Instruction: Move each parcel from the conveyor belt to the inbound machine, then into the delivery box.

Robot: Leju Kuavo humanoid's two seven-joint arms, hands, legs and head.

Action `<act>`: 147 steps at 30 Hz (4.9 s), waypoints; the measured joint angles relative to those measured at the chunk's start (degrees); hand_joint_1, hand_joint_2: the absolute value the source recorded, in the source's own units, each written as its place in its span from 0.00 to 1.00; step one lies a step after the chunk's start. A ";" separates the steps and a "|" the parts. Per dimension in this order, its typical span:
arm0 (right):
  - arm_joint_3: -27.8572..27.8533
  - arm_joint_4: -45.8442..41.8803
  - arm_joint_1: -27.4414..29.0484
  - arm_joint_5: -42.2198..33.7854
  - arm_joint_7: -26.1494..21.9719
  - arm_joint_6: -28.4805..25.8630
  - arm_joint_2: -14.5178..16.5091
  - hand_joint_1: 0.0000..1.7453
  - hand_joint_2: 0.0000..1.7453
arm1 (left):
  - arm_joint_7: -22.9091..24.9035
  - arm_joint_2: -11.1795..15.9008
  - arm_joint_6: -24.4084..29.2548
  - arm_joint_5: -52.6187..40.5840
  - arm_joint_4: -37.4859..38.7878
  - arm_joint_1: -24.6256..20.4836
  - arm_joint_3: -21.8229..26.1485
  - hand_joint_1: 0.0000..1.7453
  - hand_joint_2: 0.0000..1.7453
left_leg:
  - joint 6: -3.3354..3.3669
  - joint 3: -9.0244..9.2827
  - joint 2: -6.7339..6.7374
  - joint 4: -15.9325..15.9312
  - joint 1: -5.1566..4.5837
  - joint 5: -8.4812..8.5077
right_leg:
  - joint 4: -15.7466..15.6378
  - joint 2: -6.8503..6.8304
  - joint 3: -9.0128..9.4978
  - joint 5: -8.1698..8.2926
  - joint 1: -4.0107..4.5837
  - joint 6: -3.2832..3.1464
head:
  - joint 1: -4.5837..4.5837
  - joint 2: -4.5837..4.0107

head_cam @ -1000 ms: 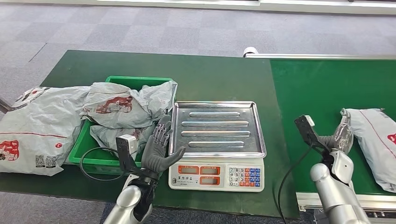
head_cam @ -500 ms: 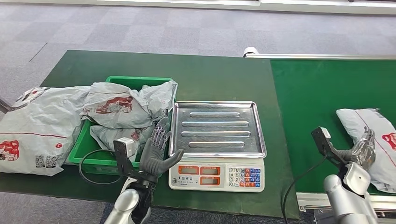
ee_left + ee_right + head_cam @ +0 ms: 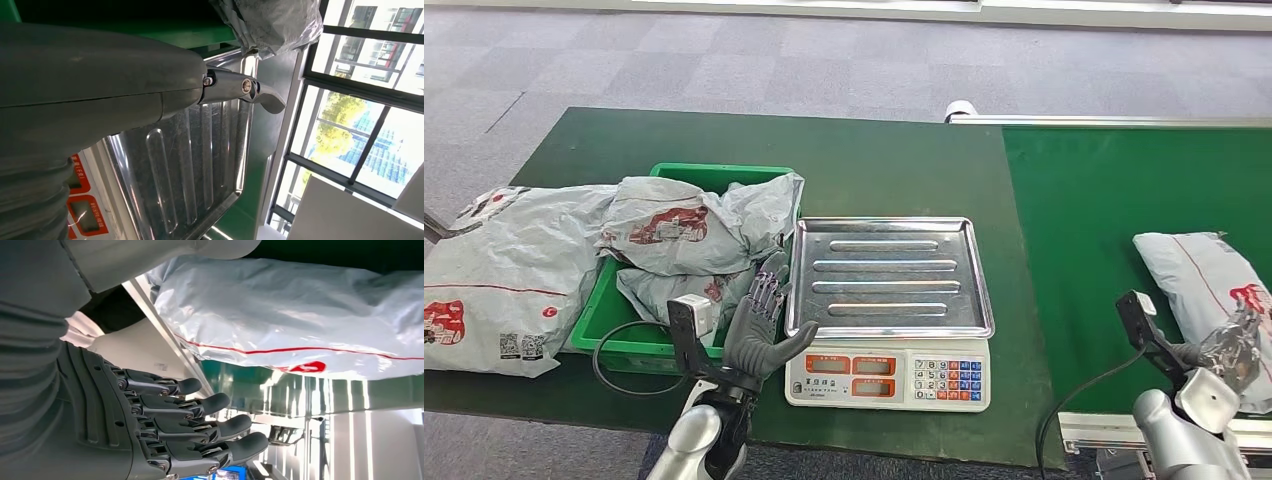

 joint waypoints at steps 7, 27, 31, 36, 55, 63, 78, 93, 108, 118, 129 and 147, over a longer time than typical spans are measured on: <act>0.00 1.03 0.95 5.68 4.86 -0.98 -0.64 0.00 1.00 | 0.00 0.00 -0.02 -0.21 -0.07 0.02 0.04 0.00 1.00 | 0.00 -0.01 0.00 0.00 0.00 -0.01 | 0.00 0.00 -0.01 -0.03 0.00 0.03 | 0.00 0.00; 0.00 1.48 2.83 10.94 9.67 0.84 -0.92 0.00 1.00 | -0.14 0.02 -0.09 -0.30 -0.53 0.29 0.27 0.00 1.00 | 0.01 -0.01 0.00 0.00 0.00 -0.02 | 0.00 0.00 0.00 -0.03 -0.01 0.04 | 0.00 0.00; 0.00 1.48 2.85 10.99 9.80 1.36 -0.92 0.00 1.00 | -0.13 0.02 -0.09 -0.30 -0.99 0.57 0.35 0.00 1.00 | 0.01 -0.01 0.00 0.00 -0.01 -0.02 | 0.00 0.00 0.01 -0.03 -0.01 0.04 | 0.00 0.00; 0.00 1.48 2.85 11.00 9.83 1.46 -0.92 0.00 1.00 | -0.13 0.02 -0.09 -0.30 -1.33 0.96 0.37 0.00 1.00 | 0.02 -0.01 0.00 0.00 -0.01 -0.02 | 0.00 0.00 0.01 -0.03 -0.01 0.05 | 0.00 0.00; 0.00 1.58 2.46 11.02 8.94 3.27 -0.92 0.00 1.00 | -0.13 0.02 -0.08 -0.30 -2.32 1.85 0.59 0.00 1.00 | 0.02 -0.02 -0.01 -0.01 -0.01 -0.02 | 0.00 -0.01 0.01 -0.04 -0.01 0.05 | 0.00 0.00; -1.37 2.25 1.57 5.82 3.94 6.64 -0.86 0.00 1.00 | -0.01 0.04 -0.10 -0.30 -2.86 2.24 0.93 0.00 1.00 | 0.02 -0.02 -0.02 -0.01 -0.01 -0.02 | 0.00 -0.01 0.02 -0.04 -0.02 0.05 | 0.00 -0.01; -3.22 3.90 0.31 4.95 2.80 8.54 -0.87 0.00 1.00 | 0.07 0.04 -0.20 -0.32 -3.15 2.30 0.96 0.00 1.00 | 0.02 -0.03 -0.03 -0.01 -0.01 -0.02 | 0.00 -0.02 0.02 -0.04 -0.02 0.06 | 0.00 -0.01; -3.26 4.55 -0.49 5.42 2.79 10.01 -0.88 0.00 1.00 | 0.18 0.04 -0.58 -0.32 -3.17 2.31 0.96 0.00 1.00 | 0.02 -0.02 -0.02 0.00 -0.01 -0.02 | 0.00 -0.01 0.02 -0.04 -0.02 0.06 | 0.00 0.00; -5.65 9.37 -4.57 -2.35 -3.85 21.58 -3.20 0.00 1.00 | 0.15 0.16 -2.10 0.42 -3.24 2.76 1.62 0.00 1.00 | 0.04 -0.01 -0.03 0.00 -0.09 -0.02 | 0.00 -0.02 0.02 -0.04 -0.10 0.07 | 0.00 0.00; -9.43 12.21 -6.12 -7.05 -7.85 26.01 -5.05 0.99 1.00 | 0.14 0.57 -2.86 0.49 -3.22 2.94 1.79 0.00 1.00 | 0.08 0.00 -0.04 0.00 -0.10 -0.05 | 0.00 -0.03 0.02 -0.04 -0.11 0.07 | 0.00 -0.01; -11.35 12.52 -6.28 -9.01 -8.95 27.08 -5.63 1.00 1.00 | 0.14 0.61 -3.02 0.49 -3.22 2.89 1.79 0.00 1.00 | 0.09 0.00 -0.03 0.00 -0.10 -0.06 | 0.00 -0.02 0.02 -0.05 -0.11 0.08 | 0.00 0.00; -11.61 12.73 -6.53 -11.05 -11.17 22.49 -5.70 1.00 1.00 | 0.21 0.61 -3.02 0.49 -3.19 2.86 1.79 0.00 1.00 | 0.10 -0.02 -0.04 -0.01 -0.12 -0.05 | 0.00 -0.03 0.04 -0.05 -0.13 0.09 | 0.00 0.00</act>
